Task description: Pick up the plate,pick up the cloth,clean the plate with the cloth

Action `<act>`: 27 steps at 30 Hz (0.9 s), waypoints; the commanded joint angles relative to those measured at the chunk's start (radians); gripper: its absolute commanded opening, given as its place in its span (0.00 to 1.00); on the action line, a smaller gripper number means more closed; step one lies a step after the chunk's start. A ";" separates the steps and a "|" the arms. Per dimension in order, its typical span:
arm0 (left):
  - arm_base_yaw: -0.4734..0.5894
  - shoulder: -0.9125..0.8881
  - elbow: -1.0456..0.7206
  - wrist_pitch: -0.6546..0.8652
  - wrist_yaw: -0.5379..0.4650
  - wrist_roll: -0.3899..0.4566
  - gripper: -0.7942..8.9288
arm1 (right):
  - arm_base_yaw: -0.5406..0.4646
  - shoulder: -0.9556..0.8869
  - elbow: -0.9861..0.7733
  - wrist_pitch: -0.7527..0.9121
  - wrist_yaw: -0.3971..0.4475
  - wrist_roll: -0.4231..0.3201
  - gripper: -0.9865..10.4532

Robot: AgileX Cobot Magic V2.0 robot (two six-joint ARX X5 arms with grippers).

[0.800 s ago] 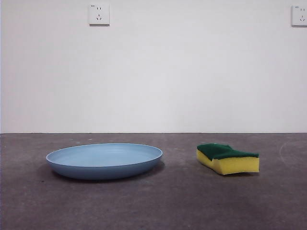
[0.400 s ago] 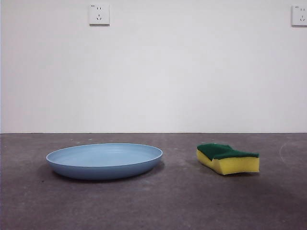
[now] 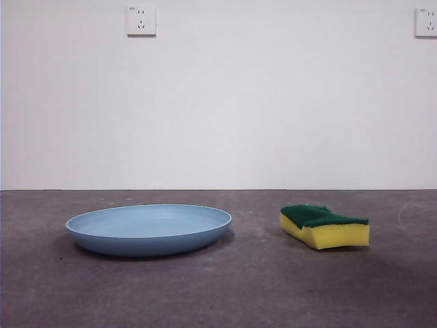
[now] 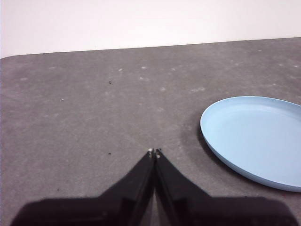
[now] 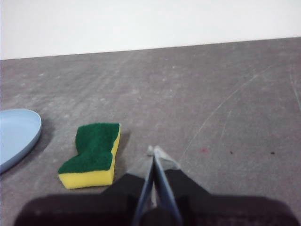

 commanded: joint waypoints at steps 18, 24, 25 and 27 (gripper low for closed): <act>0.004 -0.003 -0.014 0.001 0.001 -0.010 0.08 | 0.002 -0.003 -0.030 0.006 0.014 0.040 0.09; 0.004 -0.003 -0.014 0.001 0.001 -0.010 0.08 | 0.002 -0.003 -0.030 0.006 0.014 0.040 0.09; 0.004 -0.003 -0.014 0.001 0.001 -0.010 0.08 | 0.002 -0.003 -0.030 0.006 0.014 0.040 0.09; 0.004 -0.003 -0.014 0.001 0.001 -0.010 0.08 | 0.002 -0.003 -0.030 0.006 0.014 0.040 0.09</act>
